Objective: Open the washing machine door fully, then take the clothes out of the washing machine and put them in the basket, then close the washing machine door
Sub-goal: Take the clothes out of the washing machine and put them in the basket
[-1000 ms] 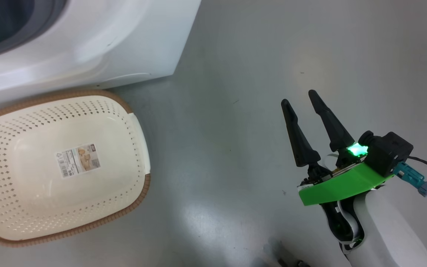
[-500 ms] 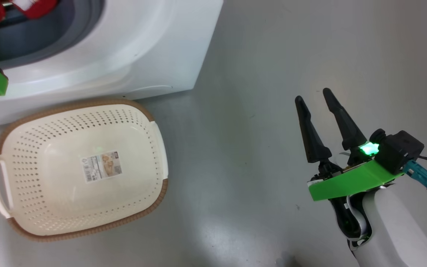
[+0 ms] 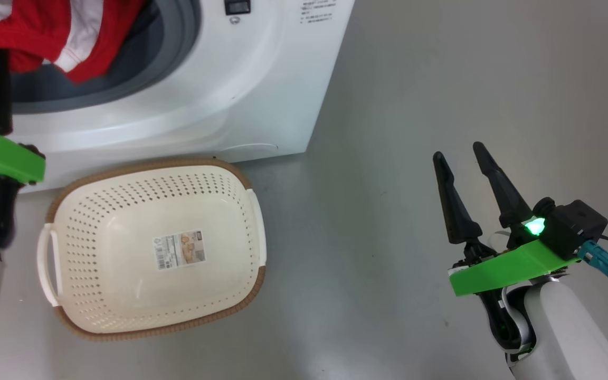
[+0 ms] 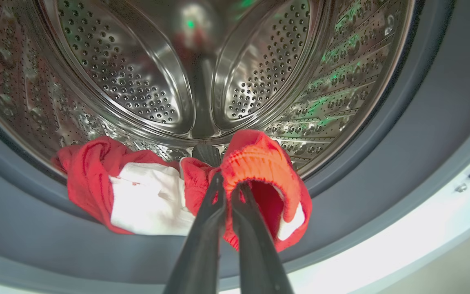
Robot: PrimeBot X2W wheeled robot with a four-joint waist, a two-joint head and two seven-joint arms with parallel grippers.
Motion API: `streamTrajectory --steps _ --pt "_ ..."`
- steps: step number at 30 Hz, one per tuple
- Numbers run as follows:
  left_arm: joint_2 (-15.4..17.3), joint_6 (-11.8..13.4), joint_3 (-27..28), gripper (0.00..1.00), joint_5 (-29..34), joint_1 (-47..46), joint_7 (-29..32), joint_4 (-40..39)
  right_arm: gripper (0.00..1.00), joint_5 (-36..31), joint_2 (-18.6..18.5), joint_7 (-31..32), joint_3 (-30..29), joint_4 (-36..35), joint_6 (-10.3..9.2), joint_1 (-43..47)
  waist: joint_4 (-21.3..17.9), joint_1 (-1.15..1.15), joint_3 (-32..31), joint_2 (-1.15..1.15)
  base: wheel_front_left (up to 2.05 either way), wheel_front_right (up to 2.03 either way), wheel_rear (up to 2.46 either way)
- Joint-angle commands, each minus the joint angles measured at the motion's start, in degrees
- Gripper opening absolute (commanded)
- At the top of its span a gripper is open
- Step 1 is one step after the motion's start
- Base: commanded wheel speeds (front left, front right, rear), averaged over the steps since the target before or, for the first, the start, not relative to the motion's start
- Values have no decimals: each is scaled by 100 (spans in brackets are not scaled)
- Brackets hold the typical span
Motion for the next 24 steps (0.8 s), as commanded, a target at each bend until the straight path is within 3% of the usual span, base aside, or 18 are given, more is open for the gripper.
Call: streamTrajectory --steps 1,11,24 --pt "198 9 394 0 181 159 -44 -256 100 -53 14 -37 54 -110 36 114 109 0 -128 0 0 0 0" --pt "-393 9 1534 0 1041 1164 -44 -1411 100 -202 14 -37 -146 -50 36 280 349 0 -448 0 0 0 0" --pt "-804 9 2238 0 1358 2055 -44 -2692 100 -294 14 -37 -268 -13 36 465 547 0 -765 0 0 0 0"
